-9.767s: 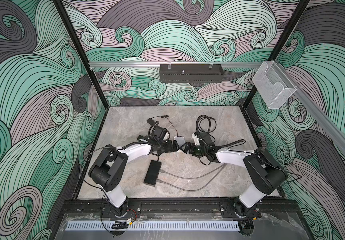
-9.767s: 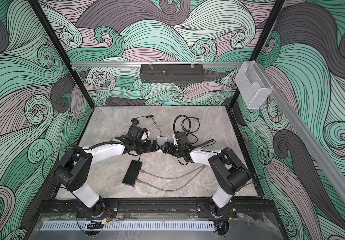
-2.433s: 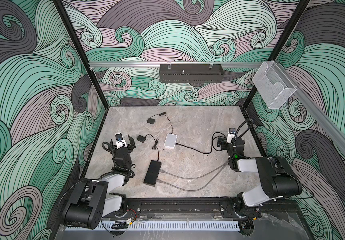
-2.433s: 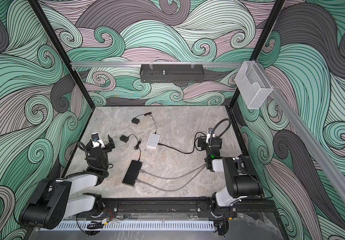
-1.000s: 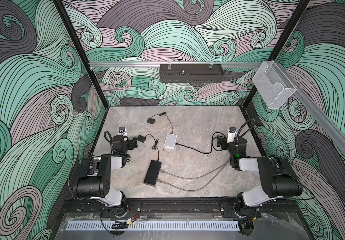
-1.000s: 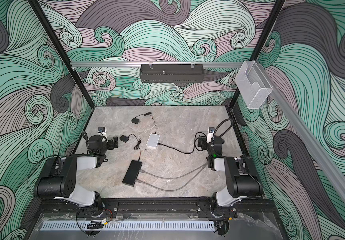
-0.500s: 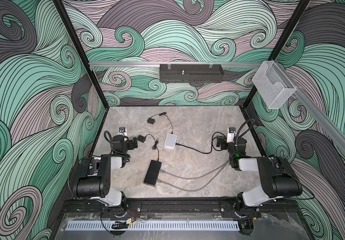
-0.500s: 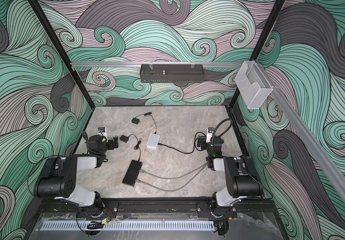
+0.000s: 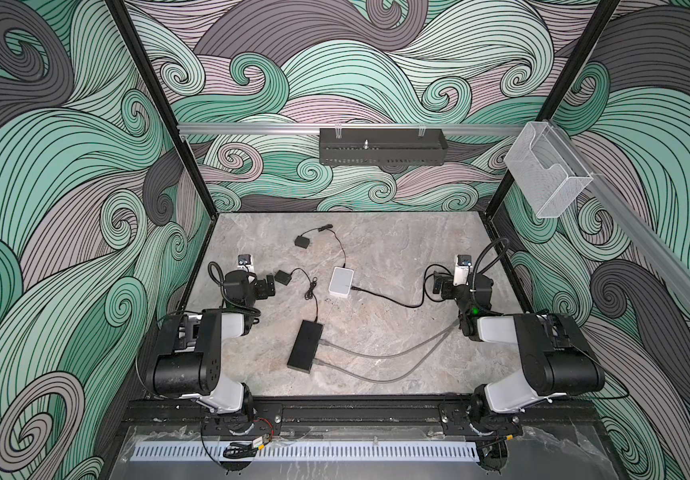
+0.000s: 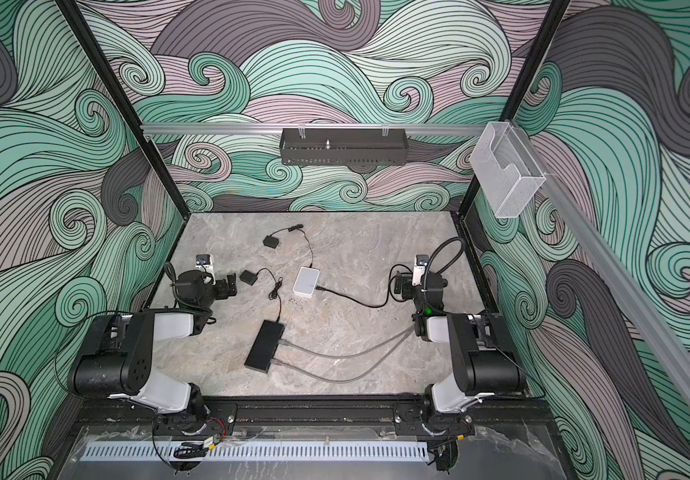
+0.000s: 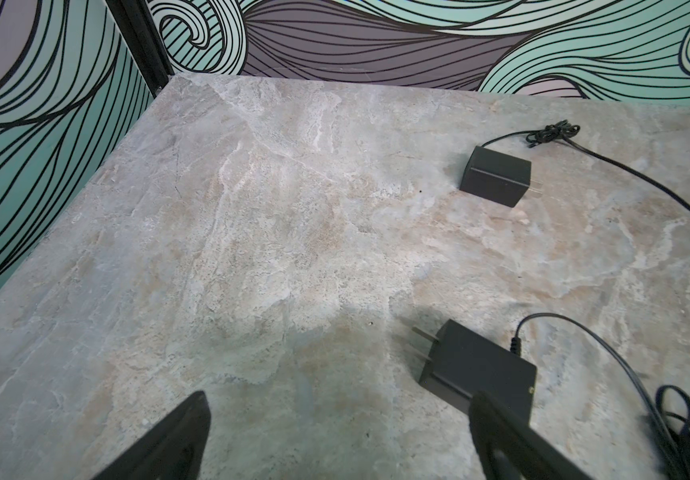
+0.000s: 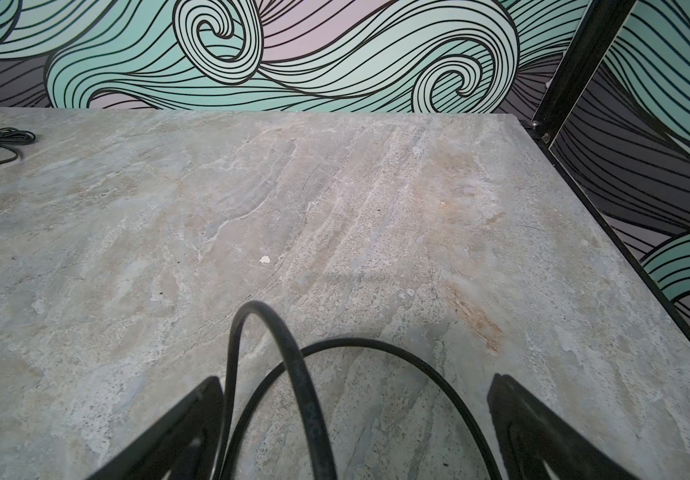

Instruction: Insert the plug into the switch port

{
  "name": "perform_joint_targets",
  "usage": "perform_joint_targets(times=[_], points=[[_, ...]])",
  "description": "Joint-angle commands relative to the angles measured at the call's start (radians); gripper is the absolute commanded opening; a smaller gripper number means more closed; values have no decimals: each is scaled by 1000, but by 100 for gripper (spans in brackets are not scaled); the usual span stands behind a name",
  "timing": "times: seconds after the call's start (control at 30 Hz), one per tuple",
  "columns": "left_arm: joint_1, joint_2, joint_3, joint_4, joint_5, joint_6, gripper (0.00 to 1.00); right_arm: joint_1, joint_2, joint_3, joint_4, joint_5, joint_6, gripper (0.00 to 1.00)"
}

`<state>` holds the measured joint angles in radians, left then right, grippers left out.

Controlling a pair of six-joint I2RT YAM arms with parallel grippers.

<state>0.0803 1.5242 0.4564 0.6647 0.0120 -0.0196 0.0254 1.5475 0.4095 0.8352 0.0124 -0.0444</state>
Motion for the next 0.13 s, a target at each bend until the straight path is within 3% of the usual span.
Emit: perform_joint_targets(times=[0.0,0.1], points=[[3,2,21,-13,13,-8,99,-6,2,16,-16,-23,8,99],[3,1,21,-12,13,-8,99,-7,-6,6,-6,-22,9,99]])
